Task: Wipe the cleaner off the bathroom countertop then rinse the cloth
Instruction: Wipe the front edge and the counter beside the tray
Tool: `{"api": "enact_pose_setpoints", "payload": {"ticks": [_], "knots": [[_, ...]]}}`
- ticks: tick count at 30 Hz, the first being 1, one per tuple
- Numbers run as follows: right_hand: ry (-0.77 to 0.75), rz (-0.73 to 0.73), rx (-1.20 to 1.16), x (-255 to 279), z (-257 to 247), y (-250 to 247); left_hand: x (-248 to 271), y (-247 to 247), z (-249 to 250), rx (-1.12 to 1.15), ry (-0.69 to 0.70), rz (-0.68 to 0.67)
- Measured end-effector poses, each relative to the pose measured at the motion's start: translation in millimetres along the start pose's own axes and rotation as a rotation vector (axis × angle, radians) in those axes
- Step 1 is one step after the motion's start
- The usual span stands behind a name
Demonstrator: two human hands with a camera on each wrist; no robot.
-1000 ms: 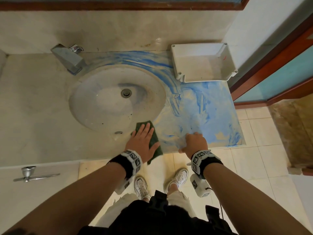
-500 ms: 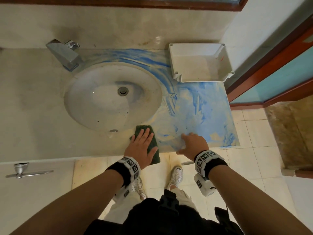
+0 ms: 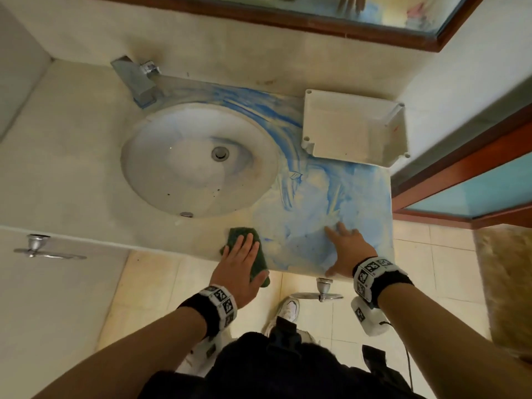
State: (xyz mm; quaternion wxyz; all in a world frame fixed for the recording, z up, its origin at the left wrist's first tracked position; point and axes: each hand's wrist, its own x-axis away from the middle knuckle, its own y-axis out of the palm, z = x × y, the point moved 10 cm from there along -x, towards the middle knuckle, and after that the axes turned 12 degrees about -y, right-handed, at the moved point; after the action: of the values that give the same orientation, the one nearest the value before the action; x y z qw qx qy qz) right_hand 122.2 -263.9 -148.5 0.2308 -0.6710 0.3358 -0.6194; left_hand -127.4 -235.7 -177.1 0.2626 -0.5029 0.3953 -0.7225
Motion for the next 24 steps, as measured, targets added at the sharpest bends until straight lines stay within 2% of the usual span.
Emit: {"api": "enact_pose_setpoints", "payload": {"ticks": [7,11,15,18,21,24], "knots": [[-0.066,0.02,0.069,-4,2,7,-47,-34,-1,0.04,-0.094,0.034],[-0.078,0.033,0.062,-6,1,8,-27,-18,6,0.067,-0.156,0.05],[-0.097,0.049,0.069,-8,3,10,6,12,28,0.077,-0.129,0.025],[-0.099,0.049,0.047,-9,3,10,7,14,29,0.076,-0.122,0.029],[-0.102,0.047,0.016,-11,3,11,-11,-6,17,0.064,-0.115,0.036],[-0.096,0.051,0.001,-12,4,12,-49,-38,-8,0.071,-0.209,0.06]]}}
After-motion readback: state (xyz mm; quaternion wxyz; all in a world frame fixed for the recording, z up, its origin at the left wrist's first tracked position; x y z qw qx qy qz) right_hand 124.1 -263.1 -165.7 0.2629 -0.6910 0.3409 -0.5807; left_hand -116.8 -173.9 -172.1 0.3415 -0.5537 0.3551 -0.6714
